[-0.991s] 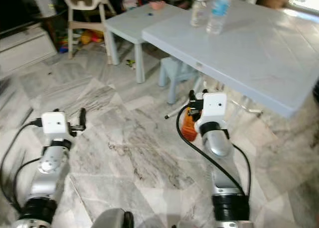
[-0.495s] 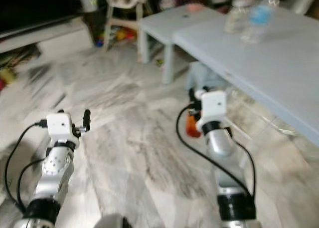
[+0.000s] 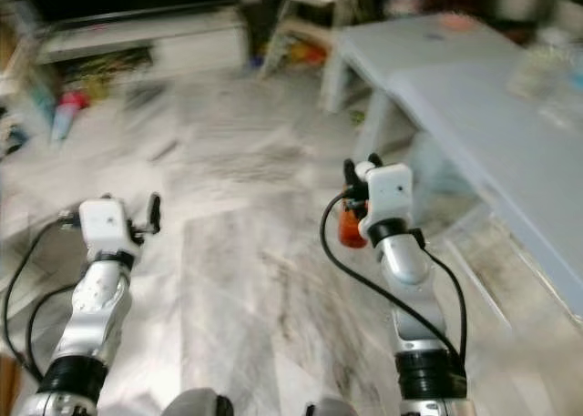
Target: Restocking fridge
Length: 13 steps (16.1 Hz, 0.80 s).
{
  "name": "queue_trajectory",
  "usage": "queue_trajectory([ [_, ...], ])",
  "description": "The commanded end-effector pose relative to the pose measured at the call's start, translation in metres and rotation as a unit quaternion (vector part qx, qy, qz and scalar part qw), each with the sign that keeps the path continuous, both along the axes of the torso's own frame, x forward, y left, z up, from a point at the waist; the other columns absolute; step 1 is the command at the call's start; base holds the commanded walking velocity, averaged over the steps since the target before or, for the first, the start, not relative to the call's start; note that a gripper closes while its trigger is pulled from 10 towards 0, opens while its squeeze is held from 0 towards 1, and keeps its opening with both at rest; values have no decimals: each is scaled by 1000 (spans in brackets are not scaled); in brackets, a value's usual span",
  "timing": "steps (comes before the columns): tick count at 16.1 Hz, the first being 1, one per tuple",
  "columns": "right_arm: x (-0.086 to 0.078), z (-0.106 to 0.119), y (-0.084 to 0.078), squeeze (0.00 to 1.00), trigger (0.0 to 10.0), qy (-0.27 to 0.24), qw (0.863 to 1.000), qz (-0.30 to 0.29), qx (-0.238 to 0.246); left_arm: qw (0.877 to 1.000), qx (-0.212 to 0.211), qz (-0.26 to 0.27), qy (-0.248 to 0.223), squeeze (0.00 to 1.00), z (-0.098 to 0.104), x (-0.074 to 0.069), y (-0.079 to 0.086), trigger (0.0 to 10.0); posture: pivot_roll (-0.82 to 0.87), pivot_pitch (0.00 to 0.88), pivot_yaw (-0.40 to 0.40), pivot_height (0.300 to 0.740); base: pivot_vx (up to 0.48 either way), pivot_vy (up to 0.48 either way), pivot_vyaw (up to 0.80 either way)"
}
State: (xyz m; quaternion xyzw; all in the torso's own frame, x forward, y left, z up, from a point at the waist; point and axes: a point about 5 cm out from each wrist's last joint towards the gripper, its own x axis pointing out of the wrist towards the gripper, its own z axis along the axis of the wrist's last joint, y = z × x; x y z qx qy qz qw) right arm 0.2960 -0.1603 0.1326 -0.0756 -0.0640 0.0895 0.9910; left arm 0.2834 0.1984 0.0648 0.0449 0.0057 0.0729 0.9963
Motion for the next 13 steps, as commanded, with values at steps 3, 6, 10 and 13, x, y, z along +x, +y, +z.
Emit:
queue_trajectory([
  [3, 3, 6, 13, 0, 10000, -17, 999, 27, 3, 1000, 4, 23, 2, 0, -2, -11, 9, 10000, 27, 0, 10, 740, 0, 0, 800],
  [6, 10, 9, 20, 0, 10000, -31, 999, 38, -4, 999, 16, 38, -10, 0, 5, -12, 19, 10000, 46, 0, 13, 740, 0, 0, 800],
  [10, 0, -2, -5, 0, 10000, -26, 999, -25, 22, 1000, -6, 17, -7, 0, 5, -29, 29, 10000, 38, 0, 23, 740, 0, 0, 600],
  [13, -13, -17, -27, 0, 10000, -3, 996, -83, 11, 1000, -10, 1, 13, 0, -3, -49, 27, 10000, 29, 0, 28, 740, 0, 0, 0],
])
